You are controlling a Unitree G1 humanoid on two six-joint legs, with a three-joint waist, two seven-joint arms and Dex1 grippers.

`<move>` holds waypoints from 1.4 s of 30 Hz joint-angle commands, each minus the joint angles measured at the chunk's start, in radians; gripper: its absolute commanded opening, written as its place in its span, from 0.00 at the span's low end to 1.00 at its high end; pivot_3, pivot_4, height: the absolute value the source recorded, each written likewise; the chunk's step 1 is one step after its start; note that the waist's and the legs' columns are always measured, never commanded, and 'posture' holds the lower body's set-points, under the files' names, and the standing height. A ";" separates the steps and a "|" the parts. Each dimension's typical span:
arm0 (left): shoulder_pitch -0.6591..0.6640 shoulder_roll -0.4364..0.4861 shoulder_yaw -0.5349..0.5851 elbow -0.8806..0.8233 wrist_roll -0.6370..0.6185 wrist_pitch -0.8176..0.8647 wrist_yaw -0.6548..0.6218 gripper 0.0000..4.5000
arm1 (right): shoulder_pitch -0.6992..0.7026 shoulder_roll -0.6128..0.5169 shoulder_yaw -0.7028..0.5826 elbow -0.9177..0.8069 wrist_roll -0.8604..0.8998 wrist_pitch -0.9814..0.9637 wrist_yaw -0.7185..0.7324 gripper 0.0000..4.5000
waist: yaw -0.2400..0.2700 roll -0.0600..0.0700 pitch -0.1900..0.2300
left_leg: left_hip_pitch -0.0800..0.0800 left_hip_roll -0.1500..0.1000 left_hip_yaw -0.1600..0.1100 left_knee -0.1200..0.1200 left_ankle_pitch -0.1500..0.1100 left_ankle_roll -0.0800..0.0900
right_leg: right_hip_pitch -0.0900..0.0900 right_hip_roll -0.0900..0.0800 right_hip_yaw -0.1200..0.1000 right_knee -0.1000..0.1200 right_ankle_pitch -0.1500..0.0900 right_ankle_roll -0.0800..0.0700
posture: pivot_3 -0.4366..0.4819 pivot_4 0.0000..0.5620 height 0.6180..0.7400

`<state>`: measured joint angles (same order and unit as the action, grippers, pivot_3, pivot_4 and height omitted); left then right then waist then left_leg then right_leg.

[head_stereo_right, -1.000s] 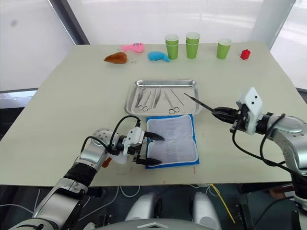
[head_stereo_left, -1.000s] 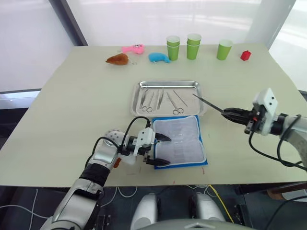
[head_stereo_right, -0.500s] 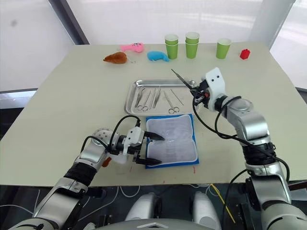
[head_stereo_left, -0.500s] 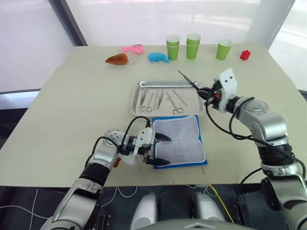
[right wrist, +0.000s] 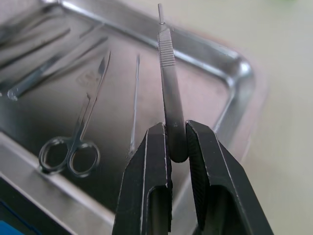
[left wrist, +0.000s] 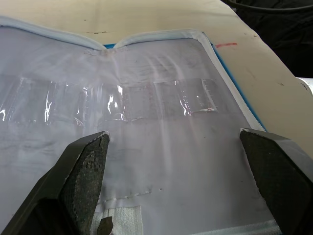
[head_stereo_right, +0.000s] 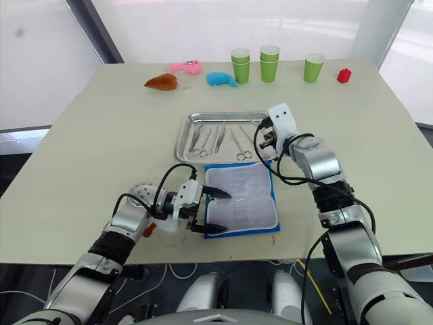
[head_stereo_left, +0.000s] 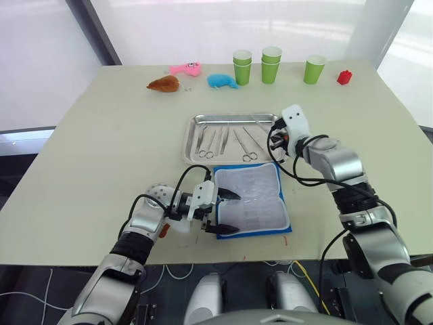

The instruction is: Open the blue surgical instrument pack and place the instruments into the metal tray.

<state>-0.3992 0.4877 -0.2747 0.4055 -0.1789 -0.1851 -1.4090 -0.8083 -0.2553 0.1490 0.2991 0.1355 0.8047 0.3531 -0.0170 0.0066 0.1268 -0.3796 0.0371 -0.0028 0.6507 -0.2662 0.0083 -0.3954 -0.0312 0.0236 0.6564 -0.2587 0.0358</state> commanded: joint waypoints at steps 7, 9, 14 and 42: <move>0.086 0.008 -0.062 0.067 0.067 0.059 0.015 1.00 | -0.048 0.076 -0.045 0.117 -0.026 -0.021 -0.077 0.00 | -0.001 0.000 0.000 | 0.000 0.000 0.000 0.000 0.000 0.000 | -0.001 0.000 0.001 0.000 0.000 0.000 | 0.48 0.27 1.00; 0.088 0.008 -0.062 0.063 0.067 0.060 0.016 1.00 | -0.054 0.086 -0.049 0.136 -0.031 -0.020 -0.090 0.00 | -0.003 0.000 0.000 | 0.000 0.000 0.000 0.000 0.000 0.000 | -0.001 0.000 0.001 0.001 0.000 0.000 | 0.48 0.27 1.00; 0.093 0.009 -0.062 0.055 0.066 0.065 0.018 1.00 | -0.057 0.090 -0.047 0.148 -0.041 -0.024 -0.086 0.00 | -0.003 0.000 0.000 | 0.000 0.000 0.000 -0.001 0.000 0.000 | -0.002 0.000 0.001 0.000 0.000 0.000 | 0.48 0.27 1.00; 0.076 0.033 0.038 -0.124 -0.059 0.105 -0.007 1.00 | 0.152 -0.057 -0.127 -0.379 0.110 -0.219 0.192 0.99 | -0.022 -0.005 0.012 | -0.004 0.000 -0.001 -0.002 0.000 0.000 | -0.005 0.000 0.002 0.000 0.000 0.000 | 0.48 0.27 1.00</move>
<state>-0.3469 0.5194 -0.2269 0.2864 -0.2199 -0.1128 -1.4015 -0.6611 -0.3107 0.0597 -0.0159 0.2048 0.6519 0.5142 -0.0386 0.0018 0.1390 -0.3837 0.0374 -0.0039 0.6486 -0.2663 0.0084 -0.4009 -0.0310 0.0250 0.6560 -0.2589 0.0362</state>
